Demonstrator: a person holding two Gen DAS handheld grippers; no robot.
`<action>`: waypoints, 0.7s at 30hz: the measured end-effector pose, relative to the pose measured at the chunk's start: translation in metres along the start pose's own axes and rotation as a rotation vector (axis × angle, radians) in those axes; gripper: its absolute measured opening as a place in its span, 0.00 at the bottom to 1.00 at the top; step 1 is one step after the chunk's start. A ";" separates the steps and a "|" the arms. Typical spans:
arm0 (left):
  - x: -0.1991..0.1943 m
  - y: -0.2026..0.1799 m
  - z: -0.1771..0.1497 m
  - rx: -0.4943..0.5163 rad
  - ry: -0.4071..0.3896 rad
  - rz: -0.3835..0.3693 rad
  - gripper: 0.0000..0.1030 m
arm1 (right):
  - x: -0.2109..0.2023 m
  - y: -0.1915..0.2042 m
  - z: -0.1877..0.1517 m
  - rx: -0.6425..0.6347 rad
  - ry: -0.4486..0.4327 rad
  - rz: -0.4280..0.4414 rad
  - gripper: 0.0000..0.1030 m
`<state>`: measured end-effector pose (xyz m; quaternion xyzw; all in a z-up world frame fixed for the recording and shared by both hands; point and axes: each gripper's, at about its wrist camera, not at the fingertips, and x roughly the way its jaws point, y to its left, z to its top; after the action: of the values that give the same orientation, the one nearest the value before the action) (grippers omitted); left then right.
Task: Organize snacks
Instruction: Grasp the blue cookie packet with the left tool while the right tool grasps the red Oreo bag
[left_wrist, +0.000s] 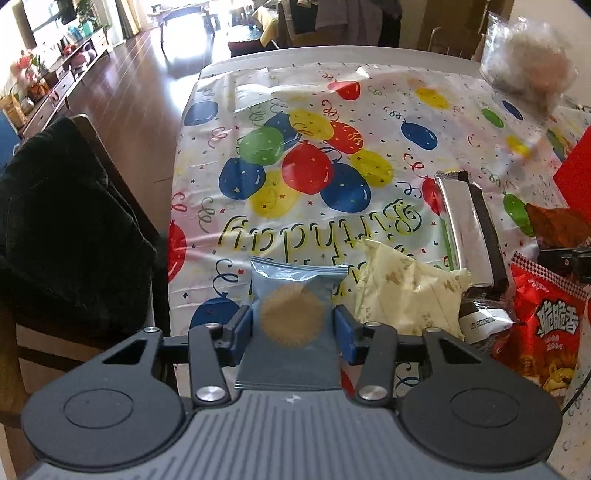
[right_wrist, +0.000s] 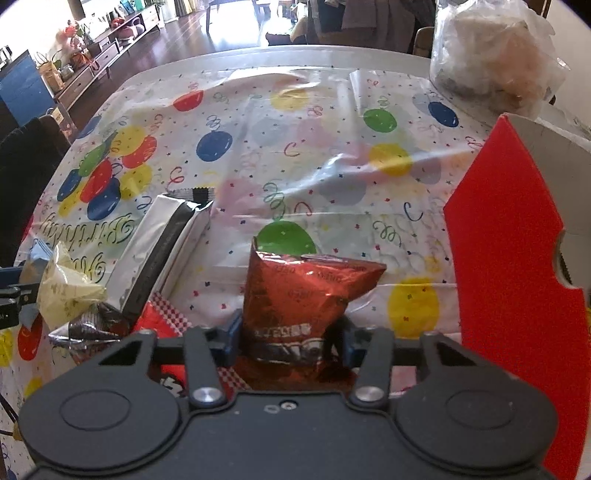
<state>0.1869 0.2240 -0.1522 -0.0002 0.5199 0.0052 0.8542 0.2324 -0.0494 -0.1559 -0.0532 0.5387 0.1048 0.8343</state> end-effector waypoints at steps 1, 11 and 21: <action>-0.001 0.000 -0.001 -0.009 0.000 -0.001 0.45 | -0.002 -0.001 -0.001 -0.001 -0.005 0.009 0.41; -0.022 0.002 -0.005 -0.091 -0.020 -0.001 0.45 | -0.035 -0.015 -0.006 -0.018 -0.084 0.032 0.39; -0.069 -0.022 0.000 -0.086 -0.086 -0.001 0.45 | -0.086 -0.040 -0.007 -0.032 -0.170 0.086 0.39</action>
<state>0.1553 0.2015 -0.0914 -0.0371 0.4821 0.0271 0.8749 0.2012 -0.1000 -0.0817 -0.0344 0.4661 0.1531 0.8707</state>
